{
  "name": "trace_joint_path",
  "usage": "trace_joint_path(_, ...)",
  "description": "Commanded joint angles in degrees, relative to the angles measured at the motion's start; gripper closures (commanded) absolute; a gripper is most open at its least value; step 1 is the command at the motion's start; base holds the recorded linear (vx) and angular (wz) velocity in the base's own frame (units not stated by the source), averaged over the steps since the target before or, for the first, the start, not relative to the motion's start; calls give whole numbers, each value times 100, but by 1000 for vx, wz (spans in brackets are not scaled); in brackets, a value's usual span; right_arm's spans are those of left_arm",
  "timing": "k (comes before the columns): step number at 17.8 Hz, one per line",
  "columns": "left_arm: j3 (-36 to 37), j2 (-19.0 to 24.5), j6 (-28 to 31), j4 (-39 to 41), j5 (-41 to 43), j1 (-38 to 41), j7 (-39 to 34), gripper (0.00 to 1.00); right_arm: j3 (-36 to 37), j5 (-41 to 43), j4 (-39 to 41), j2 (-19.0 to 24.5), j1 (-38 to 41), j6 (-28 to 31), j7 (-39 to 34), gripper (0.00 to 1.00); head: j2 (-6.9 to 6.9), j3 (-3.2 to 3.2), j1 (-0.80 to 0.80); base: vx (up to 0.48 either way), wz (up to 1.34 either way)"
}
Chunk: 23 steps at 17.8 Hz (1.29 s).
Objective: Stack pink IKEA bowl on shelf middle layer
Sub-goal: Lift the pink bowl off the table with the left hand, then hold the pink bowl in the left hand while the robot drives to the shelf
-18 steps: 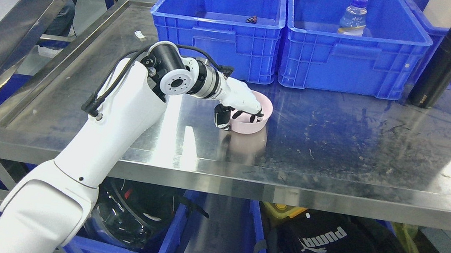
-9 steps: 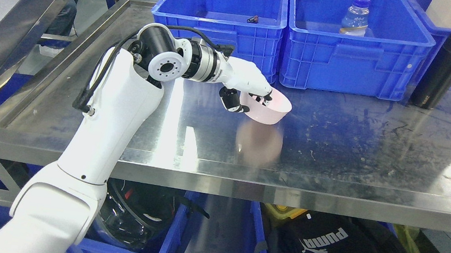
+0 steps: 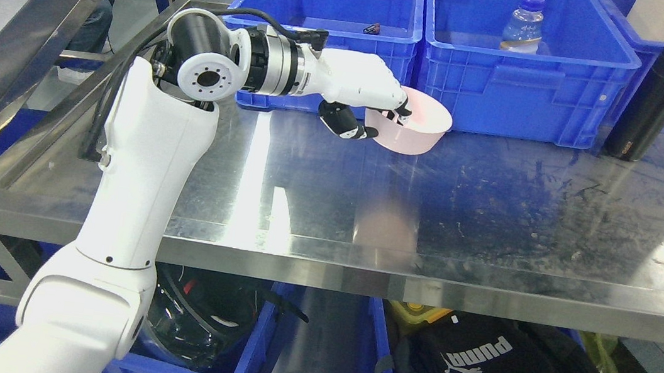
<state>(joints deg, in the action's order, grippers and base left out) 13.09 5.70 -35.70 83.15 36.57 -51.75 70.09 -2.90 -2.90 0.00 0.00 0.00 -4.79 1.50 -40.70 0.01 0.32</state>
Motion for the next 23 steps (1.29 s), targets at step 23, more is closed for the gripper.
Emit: trace_joint_path(23, -1239, -429, -930, 869, -528, 860, -92, 99, 0, 0, 100, -100, 123, 5, -1, 0, -2, 0, 0, -16, 503)
